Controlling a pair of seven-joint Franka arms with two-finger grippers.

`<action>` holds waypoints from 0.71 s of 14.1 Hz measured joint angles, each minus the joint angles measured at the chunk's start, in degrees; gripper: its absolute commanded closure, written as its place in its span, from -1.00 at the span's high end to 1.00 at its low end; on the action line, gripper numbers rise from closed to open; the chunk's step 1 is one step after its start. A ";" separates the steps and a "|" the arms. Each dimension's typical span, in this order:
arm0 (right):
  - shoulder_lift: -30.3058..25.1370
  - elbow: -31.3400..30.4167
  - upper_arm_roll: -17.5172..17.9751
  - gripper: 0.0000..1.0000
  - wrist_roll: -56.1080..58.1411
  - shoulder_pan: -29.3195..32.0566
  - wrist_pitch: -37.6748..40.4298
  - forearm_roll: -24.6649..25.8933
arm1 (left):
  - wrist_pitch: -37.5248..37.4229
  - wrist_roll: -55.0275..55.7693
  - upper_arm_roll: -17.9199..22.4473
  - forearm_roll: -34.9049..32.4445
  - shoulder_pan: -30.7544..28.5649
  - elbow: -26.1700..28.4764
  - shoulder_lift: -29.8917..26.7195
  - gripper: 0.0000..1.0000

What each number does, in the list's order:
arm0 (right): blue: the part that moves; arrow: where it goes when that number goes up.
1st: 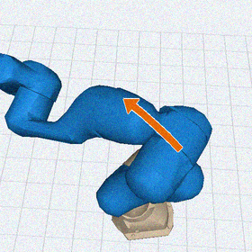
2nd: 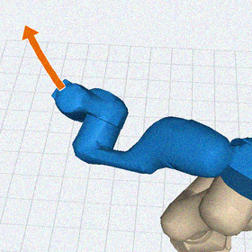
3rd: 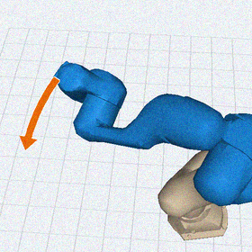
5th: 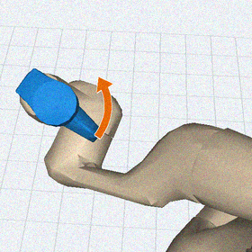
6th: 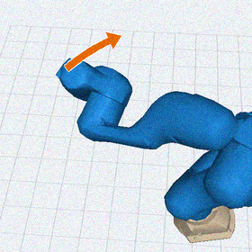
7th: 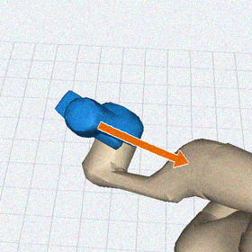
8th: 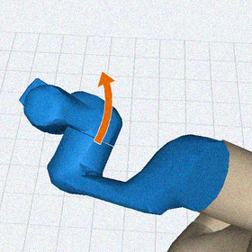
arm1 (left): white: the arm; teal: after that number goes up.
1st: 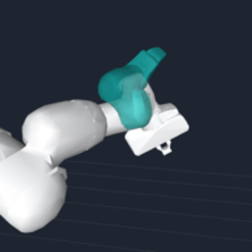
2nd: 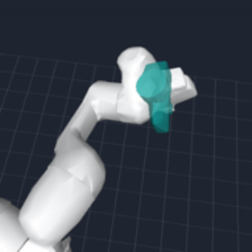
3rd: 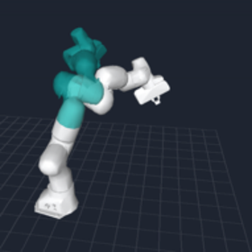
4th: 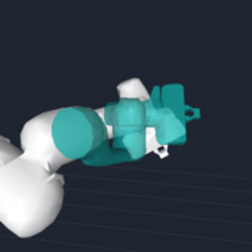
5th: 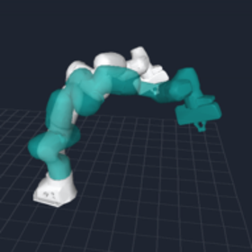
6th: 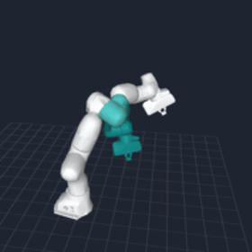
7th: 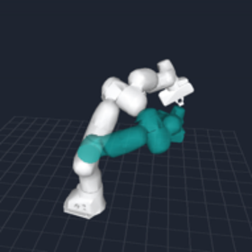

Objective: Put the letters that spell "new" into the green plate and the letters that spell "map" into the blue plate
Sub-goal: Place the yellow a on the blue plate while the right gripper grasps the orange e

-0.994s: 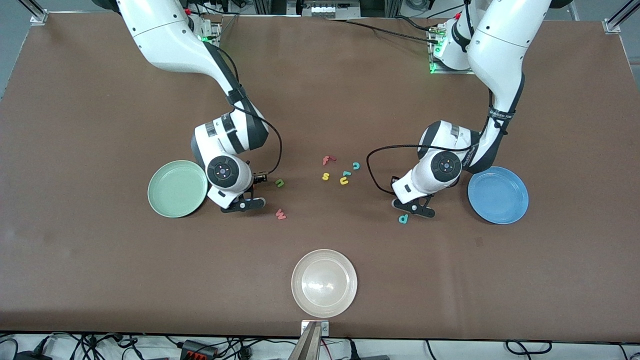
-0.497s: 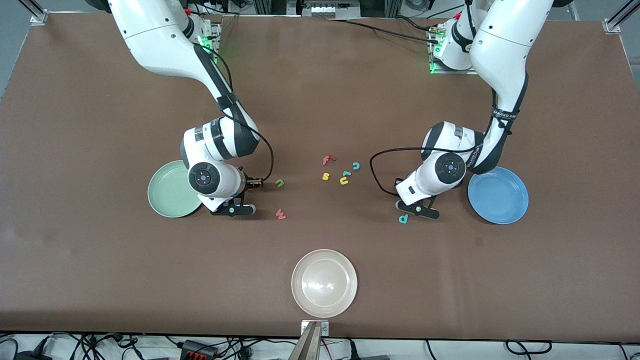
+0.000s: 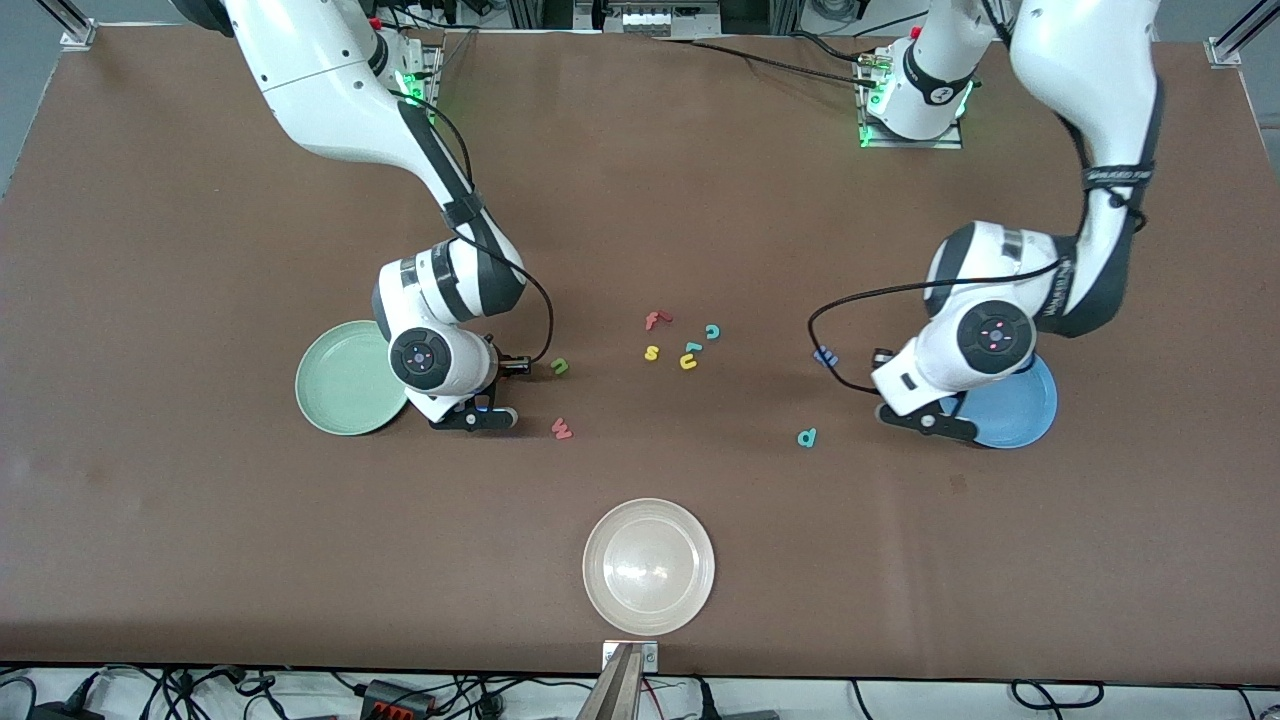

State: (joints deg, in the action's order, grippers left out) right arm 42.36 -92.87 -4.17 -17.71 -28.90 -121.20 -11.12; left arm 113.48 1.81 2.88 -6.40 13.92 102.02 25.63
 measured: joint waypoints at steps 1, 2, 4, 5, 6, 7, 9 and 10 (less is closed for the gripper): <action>0.17 0.00 0.04 0.23 -0.44 -0.08 -0.18 0.00 | -0.18 -2.18 0.09 -0.46 -1.67 0.47 0.03 -0.76; 0.24 -0.01 0.09 0.20 -0.63 -0.22 -0.36 0.00 | 0.22 -4.81 0.16 -0.50 -3.57 1.28 0.27 -0.76; 0.24 -0.01 0.09 -0.11 -0.89 -0.55 -0.69 0.00 | 4.36 -10.54 0.22 -0.51 -7.80 4.01 0.90 -0.75; 0.24 -0.01 0.09 -0.35 -0.91 -0.61 -0.78 0.00 | 7.62 -12.64 0.23 -0.51 -9.61 5.99 1.29 -0.70; 0.16 0.00 0.03 -0.53 -0.91 -0.60 -0.78 0.01 | 11.46 -13.74 0.23 -0.51 -10.81 8.45 1.62 -0.43; 0.04 0.00 -0.05 -0.67 -0.91 -0.59 -0.76 0.01 | 15.05 -14.23 0.22 -0.51 -11.35 10.80 1.95 0.35; -0.01 0.00 -0.08 -0.81 -0.91 -0.58 -0.70 0.01 | 18.29 -14.33 -0.03 -0.51 -11.29 13.32 2.43 1.00; -0.01 0.00 -0.07 -0.82 -0.91 -0.57 -0.70 0.01 | 18.41 -14.33 -0.19 -0.51 -11.16 13.45 2.44 1.00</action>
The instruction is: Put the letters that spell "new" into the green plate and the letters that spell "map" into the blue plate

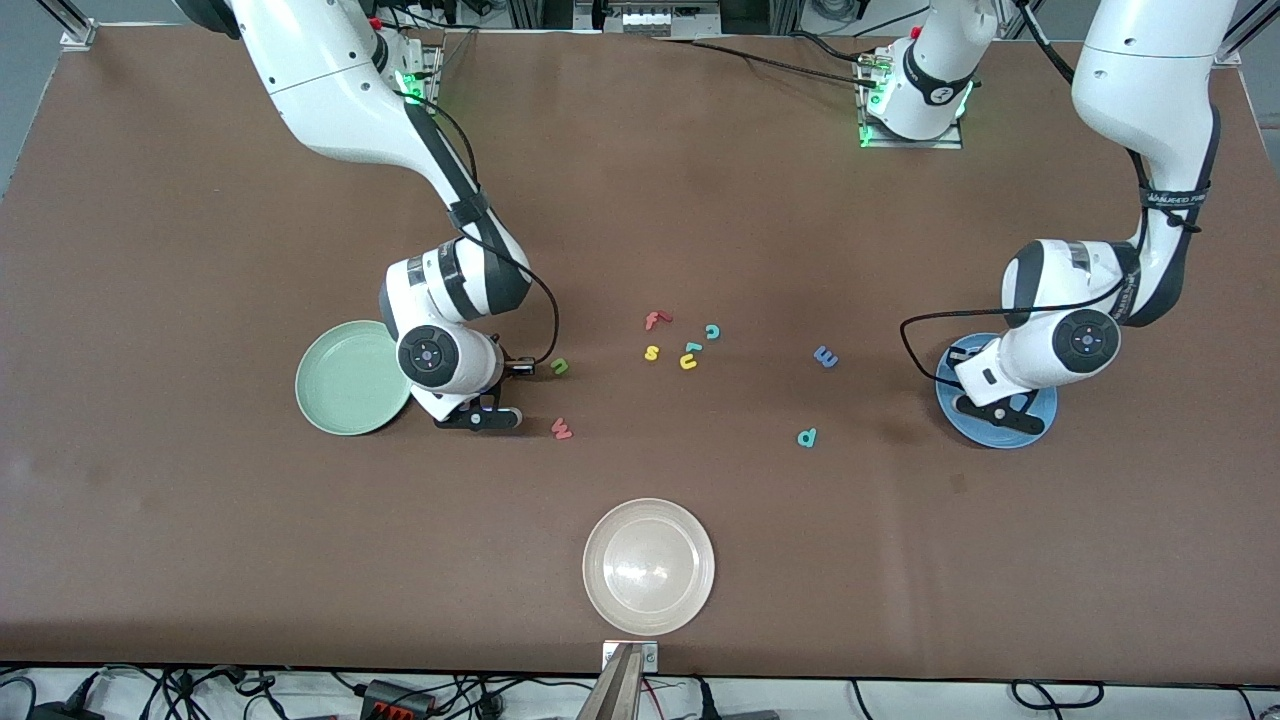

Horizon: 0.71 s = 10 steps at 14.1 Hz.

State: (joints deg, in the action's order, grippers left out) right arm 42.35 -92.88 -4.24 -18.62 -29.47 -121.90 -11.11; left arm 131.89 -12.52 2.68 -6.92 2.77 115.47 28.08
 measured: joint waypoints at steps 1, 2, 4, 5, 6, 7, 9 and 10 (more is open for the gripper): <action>0.00 0.00 0.00 -0.83 0.00 0.01 0.00 0.00 | -0.03 0.00 -0.05 0.00 0.16 -0.12 -0.06 1.00; -0.01 0.02 -0.03 -0.83 0.00 0.06 -0.01 0.00 | -0.25 0.00 -0.12 0.00 0.24 -0.34 -0.16 1.00; -0.24 0.26 -0.51 -0.83 0.00 0.38 -0.01 0.00 | -2.28 0.13 -0.69 0.03 0.25 -0.79 -1.00 1.00; -0.82 0.47 -0.96 -0.82 0.00 0.71 0.24 0.00 | -4.14 1.23 -1.53 0.46 0.24 -0.99 -1.78 1.00; -1.90 0.65 -2.16 -0.83 0.00 0.90 1.38 0.00 | -5.86 4.02 -2.76 1.38 0.25 -1.09 -2.60 1.00; -3.42 0.74 -4.02 -0.83 0.33 1.07 3.45 0.01 | -6.92 7.87 -4.01 2.69 0.34 -1.10 -3.23 1.00; -6.23 0.49 -8.20 -0.83 4.04 1.82 7.98 0.02 | -7.47 16.16 -6.11 6.65 0.49 -1.09 -3.59 1.00; -7.26 -0.17 -9.59 -0.83 6.26 2.76 9.25 0.02 | -7.56 20.46 -6.73 9.39 0.63 -1.05 -3.55 1.00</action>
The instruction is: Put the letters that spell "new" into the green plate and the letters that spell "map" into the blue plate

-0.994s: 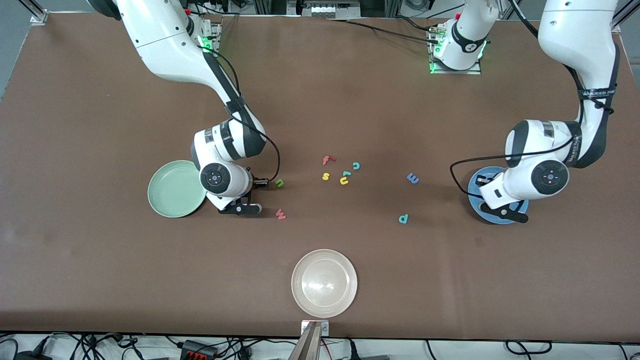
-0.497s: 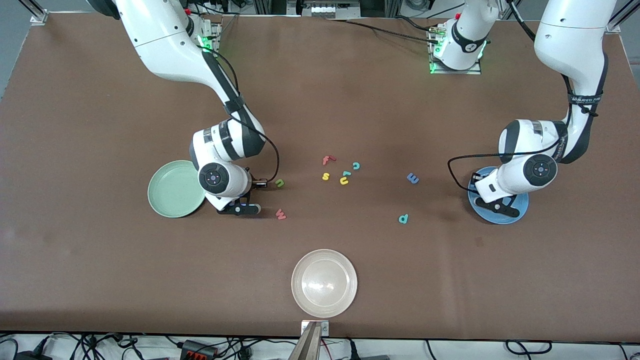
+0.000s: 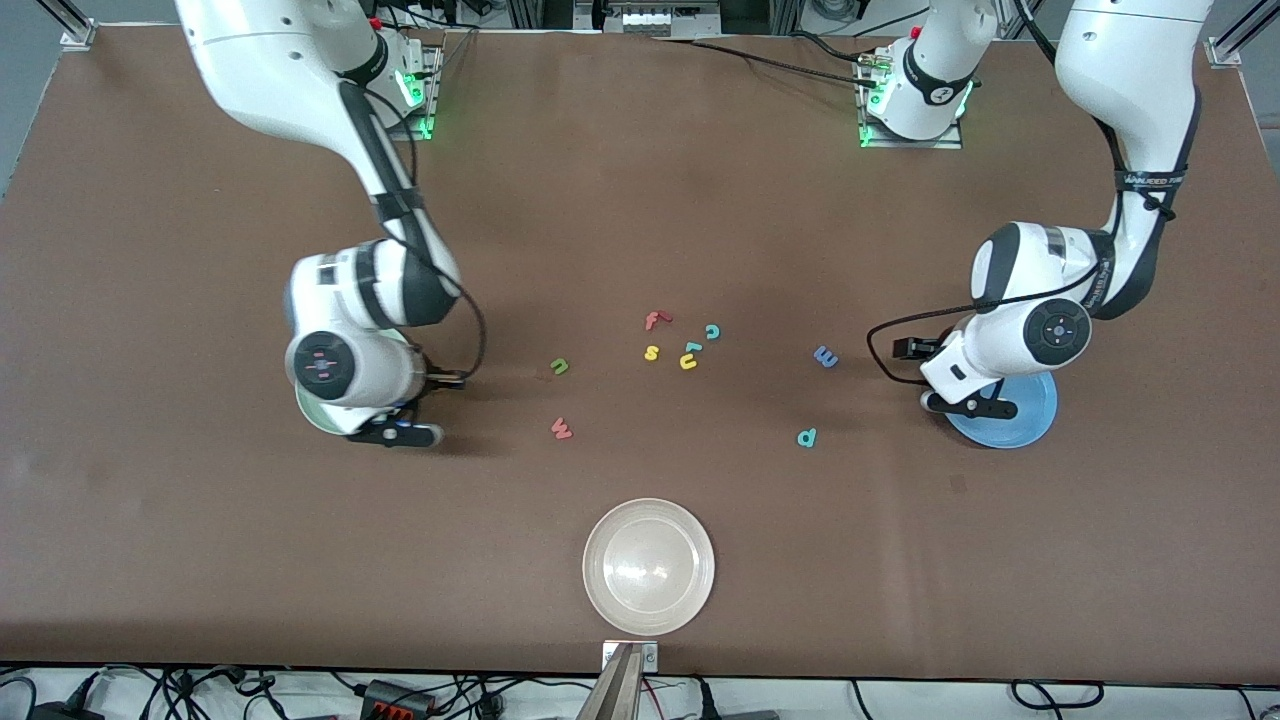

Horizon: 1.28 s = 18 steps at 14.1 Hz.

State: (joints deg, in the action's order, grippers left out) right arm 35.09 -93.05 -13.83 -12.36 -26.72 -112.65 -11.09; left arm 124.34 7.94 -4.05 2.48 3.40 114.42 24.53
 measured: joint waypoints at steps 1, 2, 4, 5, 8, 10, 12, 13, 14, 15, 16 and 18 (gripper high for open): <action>-0.79 -1.20 -0.62 -0.83 1.96 1.37 0.46 0.00 | -0.07 3.82 -0.32 2.63 0.17 0.08 0.03 1.00; -1.34 -2.69 -0.75 -0.83 3.81 2.83 0.50 0.00 | -0.07 6.92 -0.56 5.28 0.27 0.11 0.07 1.00; -1.62 -5.72 -0.75 -0.83 6.12 4.62 0.00 0.00 | -0.06 12.40 -1.27 11.35 0.34 0.16 0.20 1.00; -1.57 -7.28 -0.75 -0.82 6.46 4.83 -1.25 0.00 | 0.13 14.80 -1.60 13.11 0.54 0.19 0.36 1.00; -1.21 -11.15 -0.44 -0.70 6.89 4.66 -6.19 0.00 | 2.50 25.21 -2.13 14.19 4.57 0.55 2.18 1.00; -0.62 -11.65 -0.44 0.47 7.03 4.68 -7.35 0.00 | 5.82 33.00 -2.14 14.06 9.99 0.68 4.46 1.00; 0.01 -11.65 -0.45 1.00 7.03 4.74 -8.13 0.00 | 7.59 35.72 -2.02 12.10 12.20 0.70 5.94 0.53; 0.01 -11.56 -0.49 1.00 7.03 4.89 -8.31 0.00 | 7.74 35.95 -1.78 10.74 12.07 0.69 6.23 0.41; -0.22 -11.15 -0.57 1.00 7.03 5.01 -8.39 0.00 | 7.74 35.95 -1.46 10.05 11.70 0.69 6.30 0.33; -0.60 -10.27 -0.59 1.00 7.03 5.03 -8.31 0.00 | 7.75 35.94 -1.18 9.70 11.33 0.68 6.30 0.32; -1.12 -9.12 -0.52 1.00 7.04 4.96 -7.80 0.00 | 7.99 35.93 -1.01 9.52 11.06 0.67 6.30 0.28; -2.08 -6.59 -0.05 1.00 7.39 4.46 -6.20 0.00 | 9.65 35.93 -0.67 9.35 10.76 0.66 6.34 0.08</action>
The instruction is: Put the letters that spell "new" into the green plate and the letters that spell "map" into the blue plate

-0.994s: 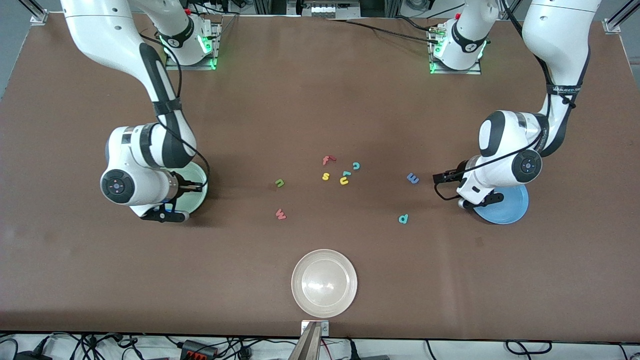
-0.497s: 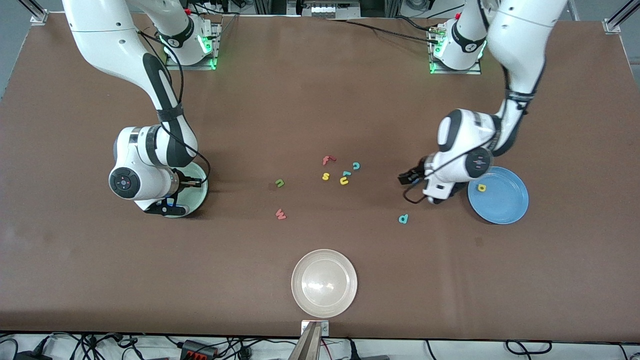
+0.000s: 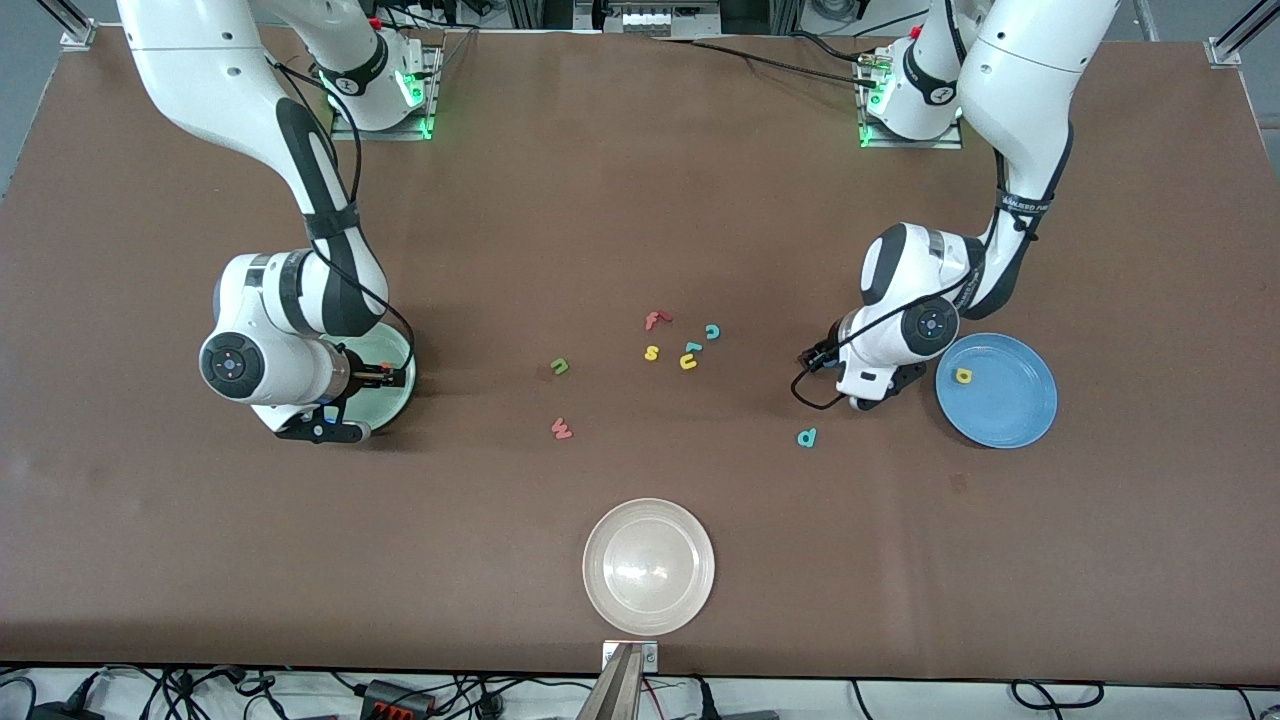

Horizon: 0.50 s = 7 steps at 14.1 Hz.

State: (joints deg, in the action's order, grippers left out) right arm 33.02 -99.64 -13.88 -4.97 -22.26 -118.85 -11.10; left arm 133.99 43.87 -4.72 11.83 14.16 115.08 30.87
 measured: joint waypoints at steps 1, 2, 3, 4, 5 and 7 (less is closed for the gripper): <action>-0.20 1.05 0.30 0.94 0.54 -0.71 0.36 -0.02 | 0.55 0.00 0.13 -0.06 -0.08 0.00 0.09 -0.03; -0.23 1.91 0.55 0.72 0.87 -1.94 0.42 -0.03 | 0.87 0.00 0.17 -0.09 -0.12 0.00 0.24 -0.11; -0.16 2.45 0.81 0.58 0.99 -3.74 0.40 -0.03 | 1.04 -0.01 0.13 -0.09 -0.08 -0.07 0.26 -0.22; 0.07 2.80 0.96 0.45 1.00 -6.08 0.17 -0.03 | 1.05 -0.01 0.13 -0.10 -0.03 -0.09 0.27 -0.38; 0.49 3.02 1.08 0.40 0.75 -8.46 -0.62 -0.21 | 1.17 -0.01 0.07 -0.10 -0.02 -0.21 0.25 -0.61; 1.55 3.07 1.33 0.39 -1.89 -12.87 -2.75 -2.46 | 1.17 -0.05 0.04 -0.12 0.06 -0.30 0.27 -0.85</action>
State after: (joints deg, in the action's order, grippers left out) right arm 34.56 -96.57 -12.55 -6.86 -35.13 -121.60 -13.56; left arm 135.16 43.82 -4.68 11.70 14.22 114.78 31.14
